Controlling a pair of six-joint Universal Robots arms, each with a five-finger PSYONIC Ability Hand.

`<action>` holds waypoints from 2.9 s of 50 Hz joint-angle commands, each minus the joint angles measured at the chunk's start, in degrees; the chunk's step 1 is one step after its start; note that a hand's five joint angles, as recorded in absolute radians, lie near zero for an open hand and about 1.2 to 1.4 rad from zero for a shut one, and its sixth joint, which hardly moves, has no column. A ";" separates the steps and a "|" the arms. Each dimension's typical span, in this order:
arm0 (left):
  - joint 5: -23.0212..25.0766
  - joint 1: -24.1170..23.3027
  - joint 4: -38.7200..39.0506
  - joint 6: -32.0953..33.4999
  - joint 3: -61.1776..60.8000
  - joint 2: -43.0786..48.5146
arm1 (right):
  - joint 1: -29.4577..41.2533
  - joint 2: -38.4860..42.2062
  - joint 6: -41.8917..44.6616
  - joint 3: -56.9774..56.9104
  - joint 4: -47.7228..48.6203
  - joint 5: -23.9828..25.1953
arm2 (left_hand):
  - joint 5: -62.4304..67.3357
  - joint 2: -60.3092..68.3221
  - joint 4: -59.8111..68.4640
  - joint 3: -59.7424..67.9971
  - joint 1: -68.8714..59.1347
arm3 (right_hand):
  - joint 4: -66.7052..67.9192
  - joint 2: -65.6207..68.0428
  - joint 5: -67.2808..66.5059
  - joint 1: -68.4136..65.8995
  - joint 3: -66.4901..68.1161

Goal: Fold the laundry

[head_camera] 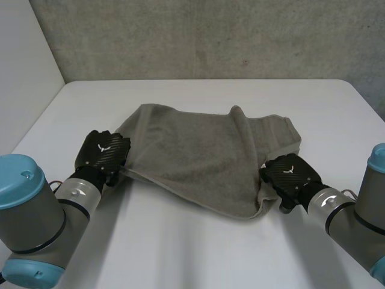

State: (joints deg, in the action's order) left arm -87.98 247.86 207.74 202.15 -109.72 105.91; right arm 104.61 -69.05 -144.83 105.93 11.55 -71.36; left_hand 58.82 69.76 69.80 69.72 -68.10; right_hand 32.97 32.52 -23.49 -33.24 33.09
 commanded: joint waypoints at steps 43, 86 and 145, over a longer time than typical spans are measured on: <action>0.00 -0.10 0.04 0.00 -0.67 -0.17 | -0.28 7.26 -7.14 -3.97 7.70 -0.44 | 11.18 10.24 10.20 10.28 -11.90 | 23.27 23.72 -22.74 -23.00 23.14; 2.37 0.08 -2.86 2.99 -1.72 1.50 | -14.26 -3.28 3.41 -5.03 -5.92 -5.81 | -44.98 -45.92 -45.96 -45.88 44.26 | 47.03 47.48 -46.51 -46.76 46.91; 4.75 5.26 -4.36 8.53 7.59 14.06 | -14.08 -1.00 3.41 -4.85 -5.75 -5.72 | -44.32 -45.26 -45.30 -45.23 43.60 | 47.03 47.48 -46.51 -46.76 46.91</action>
State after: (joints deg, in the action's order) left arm -83.09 253.10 201.56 210.79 -103.89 118.98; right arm 90.52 -70.11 -141.42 101.06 5.80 -77.08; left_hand 8.87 19.56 19.47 19.53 -19.42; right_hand 76.66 76.46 -66.93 -75.28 76.98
